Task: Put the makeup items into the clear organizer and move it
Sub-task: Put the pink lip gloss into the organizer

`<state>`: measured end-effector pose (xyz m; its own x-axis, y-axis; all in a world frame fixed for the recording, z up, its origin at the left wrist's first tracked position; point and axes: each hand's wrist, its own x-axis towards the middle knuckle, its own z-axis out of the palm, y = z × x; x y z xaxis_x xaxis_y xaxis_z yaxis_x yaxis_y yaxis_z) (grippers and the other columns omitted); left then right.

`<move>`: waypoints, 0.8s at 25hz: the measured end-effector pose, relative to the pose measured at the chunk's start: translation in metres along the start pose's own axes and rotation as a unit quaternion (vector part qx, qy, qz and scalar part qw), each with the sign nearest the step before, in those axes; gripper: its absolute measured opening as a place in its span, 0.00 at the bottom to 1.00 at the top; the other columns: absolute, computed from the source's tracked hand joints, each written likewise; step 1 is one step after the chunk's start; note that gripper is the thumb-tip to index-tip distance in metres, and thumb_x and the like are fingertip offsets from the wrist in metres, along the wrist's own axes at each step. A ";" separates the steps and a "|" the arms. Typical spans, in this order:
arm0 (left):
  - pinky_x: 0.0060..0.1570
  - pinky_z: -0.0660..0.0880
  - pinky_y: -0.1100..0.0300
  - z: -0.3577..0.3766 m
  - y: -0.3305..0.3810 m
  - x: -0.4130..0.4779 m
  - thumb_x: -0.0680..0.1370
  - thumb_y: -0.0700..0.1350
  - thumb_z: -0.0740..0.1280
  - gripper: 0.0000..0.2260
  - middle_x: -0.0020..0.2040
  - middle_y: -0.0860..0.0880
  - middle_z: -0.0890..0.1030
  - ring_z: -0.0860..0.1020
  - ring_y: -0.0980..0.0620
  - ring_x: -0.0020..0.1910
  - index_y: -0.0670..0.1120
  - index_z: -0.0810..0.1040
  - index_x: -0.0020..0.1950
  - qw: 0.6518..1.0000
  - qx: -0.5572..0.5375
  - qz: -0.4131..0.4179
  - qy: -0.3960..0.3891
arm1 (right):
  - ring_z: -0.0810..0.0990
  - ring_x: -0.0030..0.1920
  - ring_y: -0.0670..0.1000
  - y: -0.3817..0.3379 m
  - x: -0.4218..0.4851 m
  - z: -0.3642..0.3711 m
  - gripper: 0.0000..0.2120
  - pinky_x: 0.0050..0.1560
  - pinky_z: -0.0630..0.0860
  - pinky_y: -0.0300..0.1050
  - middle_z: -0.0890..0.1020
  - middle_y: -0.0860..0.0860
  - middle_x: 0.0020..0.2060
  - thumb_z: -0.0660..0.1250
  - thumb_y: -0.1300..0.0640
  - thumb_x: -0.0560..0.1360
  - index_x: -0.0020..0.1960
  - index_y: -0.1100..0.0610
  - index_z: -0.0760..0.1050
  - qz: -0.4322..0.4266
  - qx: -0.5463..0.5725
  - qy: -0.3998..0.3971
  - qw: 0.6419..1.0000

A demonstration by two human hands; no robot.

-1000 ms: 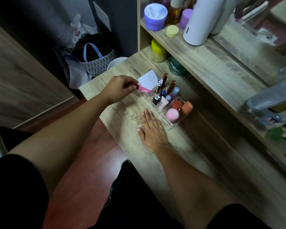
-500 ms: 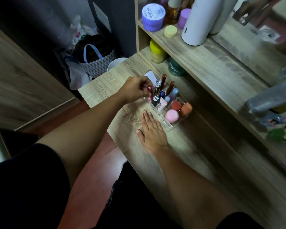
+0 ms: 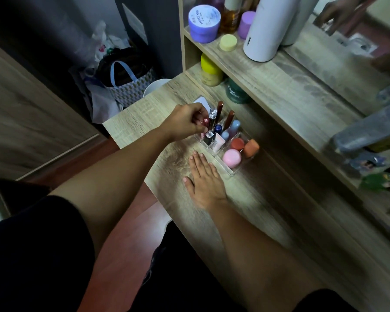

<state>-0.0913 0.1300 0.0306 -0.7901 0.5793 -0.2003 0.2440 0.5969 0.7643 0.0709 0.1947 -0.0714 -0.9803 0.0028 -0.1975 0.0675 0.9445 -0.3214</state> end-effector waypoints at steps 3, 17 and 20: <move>0.44 0.77 0.65 -0.001 -0.002 -0.002 0.67 0.36 0.75 0.16 0.43 0.46 0.80 0.79 0.51 0.42 0.42 0.77 0.53 1.000 0.000 0.000 -0.008 | 0.44 0.77 0.49 0.000 0.000 -0.002 0.29 0.76 0.45 0.48 0.47 0.50 0.77 0.49 0.45 0.80 0.76 0.55 0.44 0.001 0.003 -0.004 1.000; 0.53 0.72 0.60 -0.010 -0.023 -0.050 0.72 0.34 0.62 0.17 0.56 0.40 0.81 0.79 0.44 0.52 0.40 0.75 0.60 0.992 0.093 -0.065 0.050 | 0.65 0.68 0.56 -0.042 -0.023 -0.029 0.29 0.69 0.60 0.50 0.69 0.57 0.67 0.63 0.48 0.73 0.68 0.60 0.61 0.215 0.101 0.116 0.965; 0.55 0.72 0.58 -0.009 -0.031 -0.058 0.73 0.34 0.61 0.18 0.59 0.38 0.79 0.78 0.42 0.55 0.38 0.73 0.63 0.986 0.136 -0.067 0.072 | 0.68 0.65 0.58 -0.049 -0.030 -0.031 0.30 0.66 0.64 0.50 0.71 0.59 0.64 0.66 0.48 0.70 0.66 0.62 0.63 0.321 0.123 0.166 0.924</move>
<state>-0.0584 0.0729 0.0243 -0.8921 0.4125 -0.1845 0.2582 0.8003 0.5412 0.0918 0.1590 -0.0210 -0.7234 0.6764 -0.1387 0.6553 0.6093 -0.4464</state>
